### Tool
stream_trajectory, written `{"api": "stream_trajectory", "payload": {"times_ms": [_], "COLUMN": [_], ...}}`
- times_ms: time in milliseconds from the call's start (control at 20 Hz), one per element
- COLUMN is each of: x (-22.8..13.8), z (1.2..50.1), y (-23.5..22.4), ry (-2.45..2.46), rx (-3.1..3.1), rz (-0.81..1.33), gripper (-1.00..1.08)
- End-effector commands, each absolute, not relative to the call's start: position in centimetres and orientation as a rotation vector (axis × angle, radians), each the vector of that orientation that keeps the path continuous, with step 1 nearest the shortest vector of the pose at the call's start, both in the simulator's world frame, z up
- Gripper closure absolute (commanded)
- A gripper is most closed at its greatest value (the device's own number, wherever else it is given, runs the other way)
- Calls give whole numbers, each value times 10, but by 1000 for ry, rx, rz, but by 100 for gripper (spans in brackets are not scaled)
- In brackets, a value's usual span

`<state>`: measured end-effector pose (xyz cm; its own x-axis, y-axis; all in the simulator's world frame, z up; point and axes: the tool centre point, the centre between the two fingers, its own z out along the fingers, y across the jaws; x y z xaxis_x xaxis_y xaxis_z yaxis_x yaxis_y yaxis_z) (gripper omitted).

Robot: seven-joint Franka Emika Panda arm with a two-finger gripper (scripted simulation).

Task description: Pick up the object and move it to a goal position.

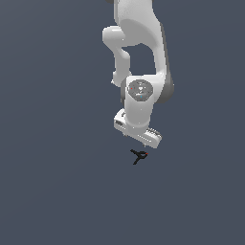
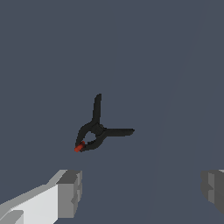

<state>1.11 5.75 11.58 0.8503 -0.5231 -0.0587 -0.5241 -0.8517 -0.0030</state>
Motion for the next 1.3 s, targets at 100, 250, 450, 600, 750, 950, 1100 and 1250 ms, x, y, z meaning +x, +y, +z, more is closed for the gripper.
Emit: {"api": "stream_trajectory", "payload": {"times_ms": [100, 250, 450, 600, 750, 950, 1100, 1250], "x": [16, 20, 24, 27, 30, 34, 37, 39], "z": [108, 104, 97, 92, 87, 81, 76, 72], "y": [62, 64, 68, 71, 73, 77, 80, 82], "ry": [1027, 1141, 1291, 1401, 1508, 1647, 1746, 1828], "rx": [-2952, -2912, -2852, -2803, -2749, -2671, -2609, -2554], "rz": [80, 74, 65, 58, 50, 39, 29, 21], "gripper": [-92, -92, -92, -92, -92, -92, -92, -92]}}
